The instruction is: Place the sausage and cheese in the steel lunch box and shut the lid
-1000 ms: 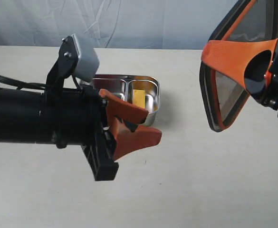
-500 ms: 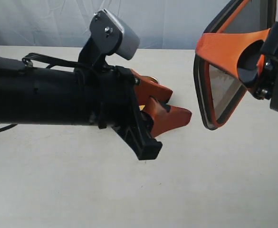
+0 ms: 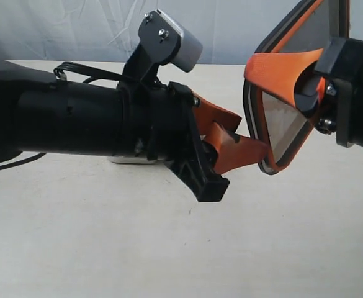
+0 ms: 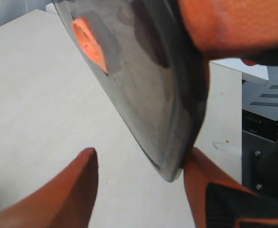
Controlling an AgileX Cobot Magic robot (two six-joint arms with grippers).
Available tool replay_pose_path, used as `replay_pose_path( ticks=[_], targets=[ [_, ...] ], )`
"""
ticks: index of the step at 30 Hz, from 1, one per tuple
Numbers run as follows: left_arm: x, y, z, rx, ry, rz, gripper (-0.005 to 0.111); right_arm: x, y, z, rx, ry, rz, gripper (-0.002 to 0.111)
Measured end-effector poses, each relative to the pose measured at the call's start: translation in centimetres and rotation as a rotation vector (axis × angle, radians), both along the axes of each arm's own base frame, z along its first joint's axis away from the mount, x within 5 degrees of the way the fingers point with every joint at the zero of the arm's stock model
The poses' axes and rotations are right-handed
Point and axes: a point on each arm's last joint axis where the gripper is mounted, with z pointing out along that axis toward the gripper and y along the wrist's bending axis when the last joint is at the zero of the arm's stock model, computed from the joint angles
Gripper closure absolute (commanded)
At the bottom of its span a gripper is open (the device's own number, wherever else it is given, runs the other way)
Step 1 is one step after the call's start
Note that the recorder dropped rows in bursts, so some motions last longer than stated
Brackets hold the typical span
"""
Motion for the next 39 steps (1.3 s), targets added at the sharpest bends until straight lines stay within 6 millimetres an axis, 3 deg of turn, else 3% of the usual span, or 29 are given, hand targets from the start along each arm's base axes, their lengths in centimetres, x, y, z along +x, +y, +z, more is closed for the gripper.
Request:
replay_pose_path(
  ticks=[9, 24, 28, 33, 39],
  targets=[
    [0.9, -1.1, -0.1, -0.005, 0.047, 0.015, 0.055, 0.3, -0.1, -0.2, -0.016, 0.000, -0.031, 0.109],
    [0.4, -1.8, 0.3, -0.014, 0.049, 0.004, 0.057, 0.4, -0.2, -0.2, -0.004, 0.022, -0.049, 0.109],
    [0.9, -2.3, 0.3, -0.012, 0.045, 0.012, 0.067, 0.4, -0.1, -0.2, 0.004, 0.030, -0.040, 0.109],
    [1.3, -3.4, 0.1, -0.017, 0.054, -0.013, 0.105, 0.4, -0.1, -0.2, -0.001, 0.025, -0.046, 0.109],
    [1.5, -3.6, -0.1, -0.007, 0.018, -0.029, 0.107, 0.4, -0.1, -0.2, 0.000, 0.029, -0.043, 0.109]
  ],
)
